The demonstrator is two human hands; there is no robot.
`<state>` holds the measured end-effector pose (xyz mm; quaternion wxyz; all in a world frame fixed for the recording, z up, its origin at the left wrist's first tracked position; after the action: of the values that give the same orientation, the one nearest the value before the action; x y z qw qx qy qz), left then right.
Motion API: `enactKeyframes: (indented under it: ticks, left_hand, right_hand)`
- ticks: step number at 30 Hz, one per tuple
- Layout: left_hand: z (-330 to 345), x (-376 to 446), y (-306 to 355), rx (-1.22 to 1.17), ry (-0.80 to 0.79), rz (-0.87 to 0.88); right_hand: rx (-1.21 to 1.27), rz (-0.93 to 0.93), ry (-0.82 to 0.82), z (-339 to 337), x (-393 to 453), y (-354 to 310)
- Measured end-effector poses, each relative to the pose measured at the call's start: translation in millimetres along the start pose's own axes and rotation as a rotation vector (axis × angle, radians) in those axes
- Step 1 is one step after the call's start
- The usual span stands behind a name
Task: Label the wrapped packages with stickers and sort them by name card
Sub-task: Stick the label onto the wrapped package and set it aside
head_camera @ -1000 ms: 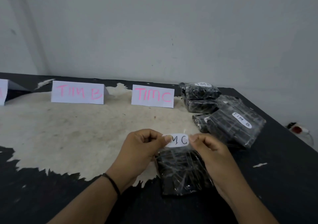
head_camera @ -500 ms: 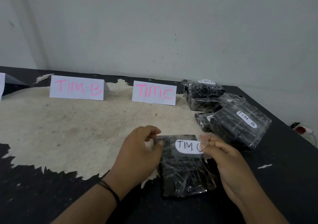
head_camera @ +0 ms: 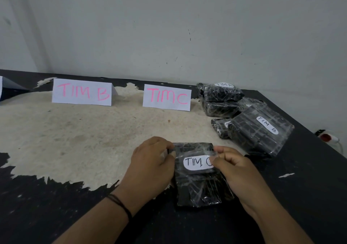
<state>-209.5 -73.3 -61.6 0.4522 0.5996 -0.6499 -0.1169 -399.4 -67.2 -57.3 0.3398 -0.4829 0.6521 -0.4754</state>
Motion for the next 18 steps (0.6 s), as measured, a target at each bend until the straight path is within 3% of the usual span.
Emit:
enactKeyframes:
  ticks: [18]
  left_hand:
    - [9.2,-3.8,-7.1,0.092,-0.067,0.101]
  right_hand:
    - [0.006,-0.003,-0.024,-0.8,1.9,1.5]
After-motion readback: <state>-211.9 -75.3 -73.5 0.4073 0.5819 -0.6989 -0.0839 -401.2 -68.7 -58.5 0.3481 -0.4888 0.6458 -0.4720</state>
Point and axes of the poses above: each hand's wrist, its own x-axis towards the middle knuckle, its own z-axis out of the palm, y = z × x, the point moved 1 cm from there along x, towards the middle knuckle, and after that the axes turned 12 degrees about y, right-handed, at the moved point
